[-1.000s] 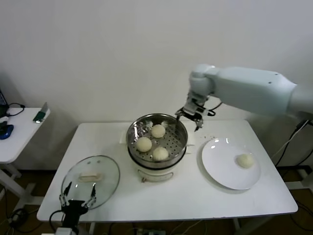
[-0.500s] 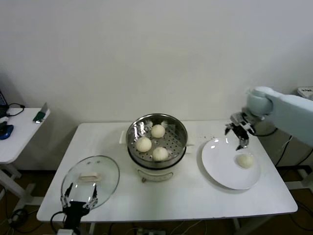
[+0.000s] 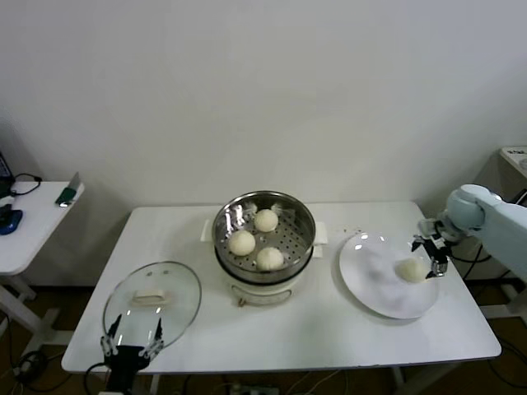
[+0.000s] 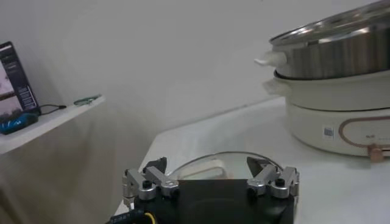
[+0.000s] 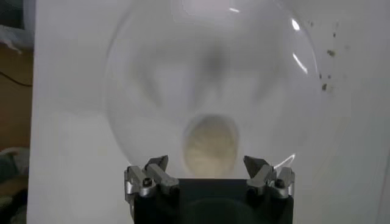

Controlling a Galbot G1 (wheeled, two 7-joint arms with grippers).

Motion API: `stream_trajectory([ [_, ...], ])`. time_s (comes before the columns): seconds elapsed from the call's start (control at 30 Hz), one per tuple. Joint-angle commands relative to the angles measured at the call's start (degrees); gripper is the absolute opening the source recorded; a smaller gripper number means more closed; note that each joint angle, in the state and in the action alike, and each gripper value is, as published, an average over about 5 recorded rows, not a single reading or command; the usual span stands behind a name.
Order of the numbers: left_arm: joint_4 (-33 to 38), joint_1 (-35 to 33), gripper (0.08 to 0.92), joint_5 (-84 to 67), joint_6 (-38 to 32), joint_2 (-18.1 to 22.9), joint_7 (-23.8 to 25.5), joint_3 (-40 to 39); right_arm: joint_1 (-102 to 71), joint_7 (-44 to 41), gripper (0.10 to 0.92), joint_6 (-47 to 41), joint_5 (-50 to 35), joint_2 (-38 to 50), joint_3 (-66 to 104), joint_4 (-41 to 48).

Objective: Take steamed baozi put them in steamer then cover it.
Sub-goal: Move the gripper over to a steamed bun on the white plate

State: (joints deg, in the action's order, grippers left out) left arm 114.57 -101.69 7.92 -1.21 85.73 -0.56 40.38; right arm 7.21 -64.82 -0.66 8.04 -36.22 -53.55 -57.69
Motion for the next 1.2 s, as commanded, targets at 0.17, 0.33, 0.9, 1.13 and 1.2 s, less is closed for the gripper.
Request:
stream_trajectory([
  [0.17,-0.4,0.2,0.823,0.2,0.3,0.1,0.0,0.1,-6.9,-0.1,0.823,1.7,6.0,-5.9,8.5,11.6],
  [0.33,-1.0,0.5,0.823,0.4,0.3,0.1,0.0,0.1,-6.8,-0.1,0.823,2.2,6.6,-8.8,8.4,14.0],
  [0.9,-1.9,1.3,0.823,0.5,0.3,0.2,-0.4,0.2,-6.3,-0.4,0.820,4.0,7.7,-13.4,7.3,19.3],
  [1.13,-1.8,1.7,0.823,0.6,0.2,0.3,-1.1,-0.3,-6.0,-0.5,0.742,4.6,7.3,-13.4,7.1,19.4],
  [1.2,-1.7,1.8,0.823,0.8,0.2,0.3,-1.2,-0.4,-5.7,-0.7,0.722,4.6,7.1,-13.3,6.8,19.3],
])
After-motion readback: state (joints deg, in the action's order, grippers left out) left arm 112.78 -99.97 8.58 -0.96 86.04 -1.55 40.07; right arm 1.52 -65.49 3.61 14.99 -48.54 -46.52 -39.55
